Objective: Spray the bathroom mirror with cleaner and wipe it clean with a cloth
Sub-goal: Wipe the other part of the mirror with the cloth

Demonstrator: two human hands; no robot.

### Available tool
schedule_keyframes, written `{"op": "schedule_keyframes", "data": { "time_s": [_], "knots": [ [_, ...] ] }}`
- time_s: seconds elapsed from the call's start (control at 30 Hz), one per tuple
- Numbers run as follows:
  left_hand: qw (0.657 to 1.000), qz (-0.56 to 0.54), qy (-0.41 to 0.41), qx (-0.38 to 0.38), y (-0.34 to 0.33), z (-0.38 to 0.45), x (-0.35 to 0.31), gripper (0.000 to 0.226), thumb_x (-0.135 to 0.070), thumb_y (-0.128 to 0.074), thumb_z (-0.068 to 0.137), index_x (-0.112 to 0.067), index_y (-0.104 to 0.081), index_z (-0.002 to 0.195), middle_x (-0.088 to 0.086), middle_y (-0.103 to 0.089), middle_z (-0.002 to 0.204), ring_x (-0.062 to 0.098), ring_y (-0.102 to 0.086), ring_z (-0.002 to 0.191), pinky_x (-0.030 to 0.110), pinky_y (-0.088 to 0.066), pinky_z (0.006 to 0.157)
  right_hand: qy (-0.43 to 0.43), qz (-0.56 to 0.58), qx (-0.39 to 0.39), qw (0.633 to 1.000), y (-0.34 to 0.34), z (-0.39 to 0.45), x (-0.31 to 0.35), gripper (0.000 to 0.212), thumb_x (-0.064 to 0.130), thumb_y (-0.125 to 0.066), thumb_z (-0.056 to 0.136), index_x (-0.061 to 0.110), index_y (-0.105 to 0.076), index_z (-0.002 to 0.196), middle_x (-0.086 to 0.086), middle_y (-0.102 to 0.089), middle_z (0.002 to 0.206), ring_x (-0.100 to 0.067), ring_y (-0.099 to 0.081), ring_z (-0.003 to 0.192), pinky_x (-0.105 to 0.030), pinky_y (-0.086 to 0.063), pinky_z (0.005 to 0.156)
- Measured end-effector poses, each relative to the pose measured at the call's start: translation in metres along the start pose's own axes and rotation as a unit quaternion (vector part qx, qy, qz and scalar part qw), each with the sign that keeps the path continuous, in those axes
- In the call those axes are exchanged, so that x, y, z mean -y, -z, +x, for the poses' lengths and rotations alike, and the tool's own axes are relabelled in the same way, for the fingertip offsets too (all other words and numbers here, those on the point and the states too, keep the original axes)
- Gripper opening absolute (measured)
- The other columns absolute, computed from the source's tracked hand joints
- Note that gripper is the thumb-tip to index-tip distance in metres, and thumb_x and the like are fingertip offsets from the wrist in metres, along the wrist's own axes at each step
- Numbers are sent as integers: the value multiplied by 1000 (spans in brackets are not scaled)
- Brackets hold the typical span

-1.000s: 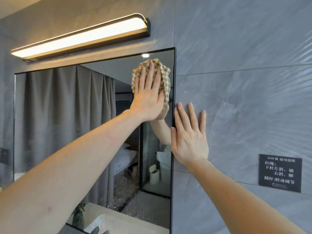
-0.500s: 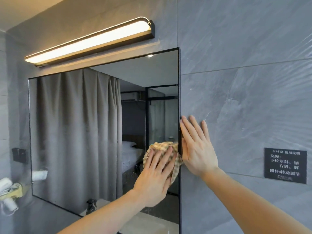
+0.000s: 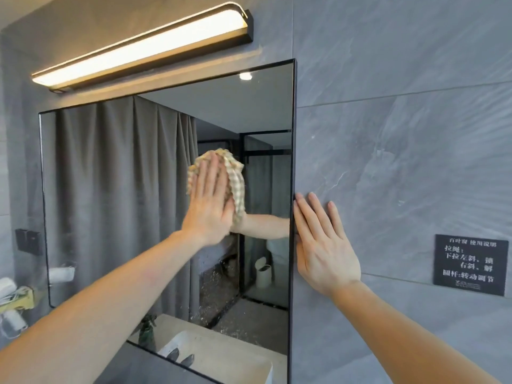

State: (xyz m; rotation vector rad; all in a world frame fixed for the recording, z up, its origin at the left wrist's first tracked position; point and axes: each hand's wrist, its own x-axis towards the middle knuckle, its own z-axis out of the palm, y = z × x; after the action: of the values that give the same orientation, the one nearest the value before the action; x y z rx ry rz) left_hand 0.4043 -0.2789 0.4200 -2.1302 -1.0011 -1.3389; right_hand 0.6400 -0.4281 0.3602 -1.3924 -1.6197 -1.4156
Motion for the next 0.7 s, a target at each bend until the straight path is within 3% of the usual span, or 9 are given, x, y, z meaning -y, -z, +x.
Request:
{"op": "schedule_keyframes", "data": {
  "time_s": [0.1,0.2,0.33,0.43,0.53,0.7],
  "knots": [
    [995,-39,83,-24,-7,-10,34,72,-30,-23,106,-12,9,168,4,16,177,23,14,164,52,0,133,-2,-10,13,1000,-1,0,1,68,18,-40,100,-2,-27,164,-16,-20,175,-35,-13,164,-56,-12,133],
    [986,-42,161,7,-13,-38,86,71,-34,-20,108,-18,15,167,-1,24,175,15,24,160,42,10,132,-2,-26,19,999,-3,1,1,72,17,-46,99,-2,-23,165,-17,-16,176,-35,-9,165,-57,-10,133],
    [947,-58,304,91,-11,-75,154,72,-35,-28,112,-18,16,167,-1,25,174,22,18,162,49,2,133,1,-40,24,999,-4,1,3,74,17,-47,99,-3,-19,166,-18,-11,177,-36,-4,165,-58,-7,133],
    [934,-66,334,109,-17,-85,161,74,-35,-30,112,-15,13,168,3,22,175,27,12,163,49,0,133,-1,-44,26,999,-3,2,3,76,16,-49,99,-3,-18,166,-19,-11,177,-37,-4,165,-58,-6,133],
    [945,-60,303,106,-21,-86,148,74,-33,-29,112,-13,18,166,5,26,174,27,16,163,52,1,133,-1,-48,30,998,-3,2,3,76,17,-47,100,-3,-16,166,-19,-9,177,-37,-3,165,-58,-5,133],
    [989,45,86,114,-17,-101,83,76,-42,-16,107,-13,28,162,7,35,170,24,29,159,51,4,132,-4,-43,32,999,0,2,4,74,17,-41,99,-3,-16,166,-18,-9,177,-36,-3,165,-58,-6,133]
  ]
}}
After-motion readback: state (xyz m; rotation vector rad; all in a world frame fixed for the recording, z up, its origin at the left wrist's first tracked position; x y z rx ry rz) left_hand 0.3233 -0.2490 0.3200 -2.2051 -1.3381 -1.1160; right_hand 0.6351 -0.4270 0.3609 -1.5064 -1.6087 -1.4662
